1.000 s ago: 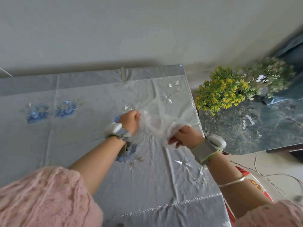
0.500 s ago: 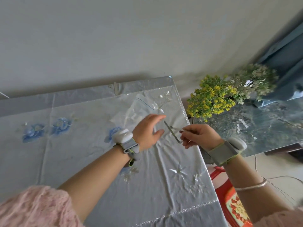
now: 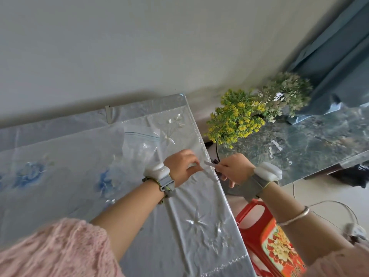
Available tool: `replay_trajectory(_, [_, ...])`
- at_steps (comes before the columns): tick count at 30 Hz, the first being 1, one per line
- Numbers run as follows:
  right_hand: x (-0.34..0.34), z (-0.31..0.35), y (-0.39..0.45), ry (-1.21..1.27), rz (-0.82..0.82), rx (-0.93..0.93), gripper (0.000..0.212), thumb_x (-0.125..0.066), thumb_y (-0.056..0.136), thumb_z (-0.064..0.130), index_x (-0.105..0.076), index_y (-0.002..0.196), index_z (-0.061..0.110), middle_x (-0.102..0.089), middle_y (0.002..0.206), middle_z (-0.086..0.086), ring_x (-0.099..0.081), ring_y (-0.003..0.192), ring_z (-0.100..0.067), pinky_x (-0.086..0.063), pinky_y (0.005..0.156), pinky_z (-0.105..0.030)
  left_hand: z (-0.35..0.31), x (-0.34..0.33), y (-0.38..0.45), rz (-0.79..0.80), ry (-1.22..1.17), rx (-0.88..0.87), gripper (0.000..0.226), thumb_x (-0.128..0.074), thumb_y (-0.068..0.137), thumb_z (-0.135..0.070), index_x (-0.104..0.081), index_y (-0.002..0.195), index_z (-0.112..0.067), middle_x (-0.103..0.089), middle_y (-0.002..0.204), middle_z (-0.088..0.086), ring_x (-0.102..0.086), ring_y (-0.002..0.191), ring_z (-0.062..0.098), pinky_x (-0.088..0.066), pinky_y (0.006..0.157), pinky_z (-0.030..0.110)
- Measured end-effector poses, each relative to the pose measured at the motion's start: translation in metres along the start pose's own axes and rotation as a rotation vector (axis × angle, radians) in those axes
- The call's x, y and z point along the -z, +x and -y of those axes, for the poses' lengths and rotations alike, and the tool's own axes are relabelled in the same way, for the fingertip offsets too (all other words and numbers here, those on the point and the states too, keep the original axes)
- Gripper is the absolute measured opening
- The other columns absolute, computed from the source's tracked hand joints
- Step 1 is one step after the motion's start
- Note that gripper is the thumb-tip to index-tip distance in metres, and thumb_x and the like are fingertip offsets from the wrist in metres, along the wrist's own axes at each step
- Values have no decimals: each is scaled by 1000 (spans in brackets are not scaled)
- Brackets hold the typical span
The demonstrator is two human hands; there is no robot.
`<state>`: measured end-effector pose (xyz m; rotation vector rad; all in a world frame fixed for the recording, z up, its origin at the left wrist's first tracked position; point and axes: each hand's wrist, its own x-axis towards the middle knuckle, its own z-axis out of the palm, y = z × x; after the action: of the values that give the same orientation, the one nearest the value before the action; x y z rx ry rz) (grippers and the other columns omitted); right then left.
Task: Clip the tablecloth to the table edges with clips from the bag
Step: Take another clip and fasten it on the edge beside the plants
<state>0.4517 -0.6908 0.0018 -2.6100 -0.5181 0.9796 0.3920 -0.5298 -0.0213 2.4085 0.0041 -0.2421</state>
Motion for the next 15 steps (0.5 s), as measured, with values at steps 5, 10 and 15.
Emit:
replay_trajectory(5, [10,-21,35,272,223,-295,39,-48,91,22,-50,54,7,-47,19,5,-44,19,-3,-42,47,-19,-9,-27,27,134,25,152,35,-56,86,-36,-66,92,-4,-66,101,17,-59,95,30,-45,78,34])
replay_trajectory(10, [14,-32,63,203,283,-378,39,-52,89,18,-57,59,-5,-47,21,2,-45,21,-11,-38,43,-25,-18,-39,47,128,-9,282,31,-56,86,-32,-66,87,-2,-70,99,16,-62,93,30,-45,75,34])
replay_trajectory(15, [-7,-37,86,226,301,-399,43,-43,90,4,-44,48,3,-46,17,0,-43,16,-9,-30,24,-9,-13,-44,52,131,44,399,25,-56,85,-26,-68,84,-5,-71,95,15,-64,88,31,-38,64,27])
